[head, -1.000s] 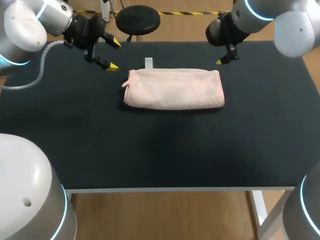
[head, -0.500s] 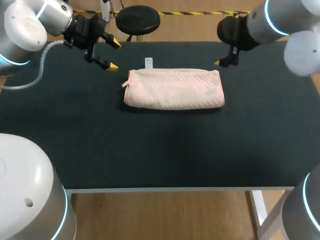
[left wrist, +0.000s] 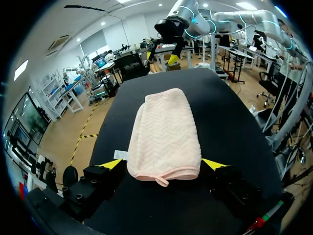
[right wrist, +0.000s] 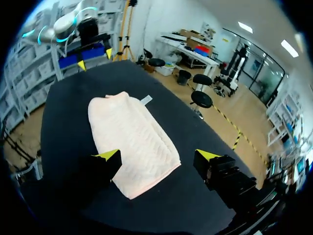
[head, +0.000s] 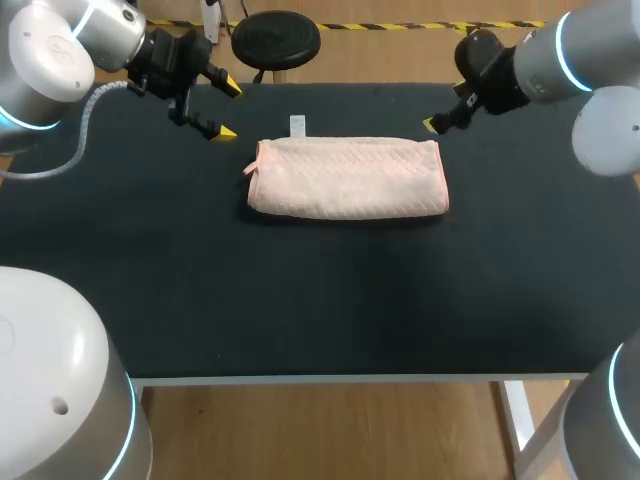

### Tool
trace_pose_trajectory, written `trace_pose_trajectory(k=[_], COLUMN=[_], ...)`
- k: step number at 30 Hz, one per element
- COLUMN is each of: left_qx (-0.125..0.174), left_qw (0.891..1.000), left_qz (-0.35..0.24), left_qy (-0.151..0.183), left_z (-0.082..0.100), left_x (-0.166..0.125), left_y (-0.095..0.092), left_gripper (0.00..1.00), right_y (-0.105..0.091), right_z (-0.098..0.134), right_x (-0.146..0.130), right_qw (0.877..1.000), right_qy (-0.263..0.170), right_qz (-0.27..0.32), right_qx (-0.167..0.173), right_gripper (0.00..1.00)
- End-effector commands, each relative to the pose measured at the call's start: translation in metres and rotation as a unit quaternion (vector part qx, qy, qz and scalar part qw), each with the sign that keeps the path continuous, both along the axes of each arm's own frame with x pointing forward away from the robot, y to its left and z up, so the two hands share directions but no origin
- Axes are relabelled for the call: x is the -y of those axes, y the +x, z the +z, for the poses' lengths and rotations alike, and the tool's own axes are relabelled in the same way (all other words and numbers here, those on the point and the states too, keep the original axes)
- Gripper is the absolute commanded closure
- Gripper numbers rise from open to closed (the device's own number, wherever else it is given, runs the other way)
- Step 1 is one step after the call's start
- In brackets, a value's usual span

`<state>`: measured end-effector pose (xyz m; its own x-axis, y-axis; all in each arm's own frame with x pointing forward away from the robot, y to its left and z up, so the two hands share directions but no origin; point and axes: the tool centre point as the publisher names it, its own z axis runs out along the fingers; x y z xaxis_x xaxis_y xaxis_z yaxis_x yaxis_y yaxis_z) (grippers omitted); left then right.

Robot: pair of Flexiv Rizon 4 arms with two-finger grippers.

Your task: Fold the towel

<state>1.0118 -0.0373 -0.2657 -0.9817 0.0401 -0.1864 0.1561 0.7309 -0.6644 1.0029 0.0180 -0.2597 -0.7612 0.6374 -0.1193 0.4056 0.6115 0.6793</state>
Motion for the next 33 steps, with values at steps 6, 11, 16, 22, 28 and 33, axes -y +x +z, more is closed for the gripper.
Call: trace_pose_trajectory(k=[6, 11, 16, 22, 28, 33], left_qx=[0.001, 0.001, 0.001, 0.001, 0.001, 0.001], left_qw=[1.000, 1.000, 1.000, 1.000, 1.000, 1.000], left_qz=[0.000, 0.000, 0.000, 0.000, 0.000, 0.000], left_qy=[-0.001, -0.001, -0.001, -0.001, -0.001, -0.001], left_z=[-0.001, -0.001, -0.001, -0.001, -0.001, -0.001], left_x=[0.000, 0.000, 0.000, 0.000, 0.000, 0.000], left_y=[0.000, 0.000, 0.000, 0.000, 0.000, 0.000], left_gripper=[0.00, 0.00, 0.00, 0.00, 0.00, 0.00], right_y=[0.000, 0.000, 0.001, 0.001, 0.000, -0.001], right_z=[-0.007, -0.008, -0.009, -0.013, -0.032, -0.049], right_x=[0.000, 0.000, -0.001, -0.002, 0.001, 0.005], right_qw=[0.971, 0.971, 0.971, 0.971, 0.961, 0.948], right_qy=[0.154, 0.156, 0.154, 0.145, 0.136, 0.137], right_qz=[-0.151, -0.146, -0.145, -0.146, -0.172, -0.197], right_qx=[-0.104, -0.108, -0.109, -0.118, -0.171, -0.211], right_gripper=[0.00, 0.00, 0.00, 0.00, 0.00, 0.00])
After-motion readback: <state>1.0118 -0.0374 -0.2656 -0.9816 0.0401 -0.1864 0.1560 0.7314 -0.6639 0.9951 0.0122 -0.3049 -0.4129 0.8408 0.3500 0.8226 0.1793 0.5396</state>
